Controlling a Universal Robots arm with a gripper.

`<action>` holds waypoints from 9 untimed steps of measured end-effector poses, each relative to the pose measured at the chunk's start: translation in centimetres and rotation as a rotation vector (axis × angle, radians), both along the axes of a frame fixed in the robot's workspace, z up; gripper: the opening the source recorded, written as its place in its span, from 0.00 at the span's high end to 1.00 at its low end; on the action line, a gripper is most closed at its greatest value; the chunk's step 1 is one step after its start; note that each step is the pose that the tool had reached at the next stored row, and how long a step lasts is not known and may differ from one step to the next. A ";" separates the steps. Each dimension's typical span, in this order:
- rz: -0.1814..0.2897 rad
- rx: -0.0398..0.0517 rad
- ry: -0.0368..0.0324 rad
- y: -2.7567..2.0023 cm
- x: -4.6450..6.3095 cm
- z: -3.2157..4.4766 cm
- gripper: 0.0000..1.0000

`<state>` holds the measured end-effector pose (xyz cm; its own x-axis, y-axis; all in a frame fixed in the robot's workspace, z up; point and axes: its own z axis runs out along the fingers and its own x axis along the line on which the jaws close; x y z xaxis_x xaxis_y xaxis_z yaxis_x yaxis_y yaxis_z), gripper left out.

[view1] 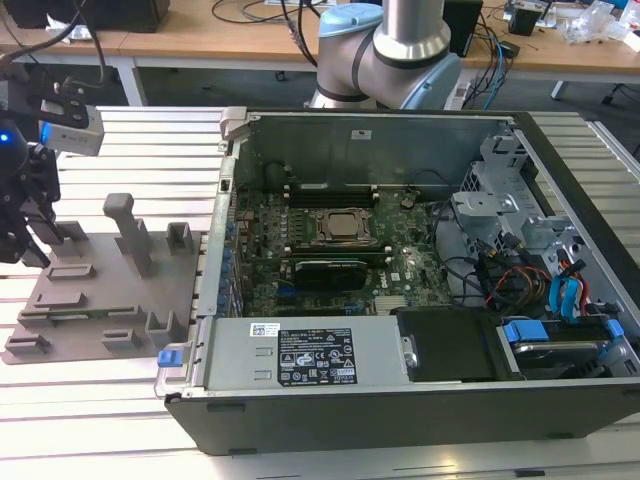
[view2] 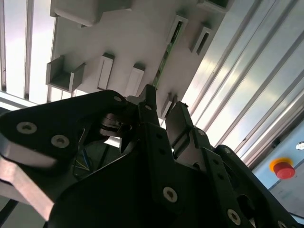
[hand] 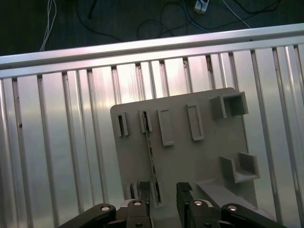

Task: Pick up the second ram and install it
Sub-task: 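Pick up the second ram and move it above second insertion slot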

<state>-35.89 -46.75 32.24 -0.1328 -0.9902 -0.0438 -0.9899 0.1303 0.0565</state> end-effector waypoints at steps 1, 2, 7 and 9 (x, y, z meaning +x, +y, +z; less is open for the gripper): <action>0.000 0.0000 0.0000 0.00 0.0 -0.14 0.64; 0.000 0.0000 0.0000 0.00 0.0 -0.27 0.64; 0.000 0.0000 0.0000 0.00 0.0 -1.01 0.64; 0.000 0.0000 0.0000 0.00 0.0 -1.17 0.64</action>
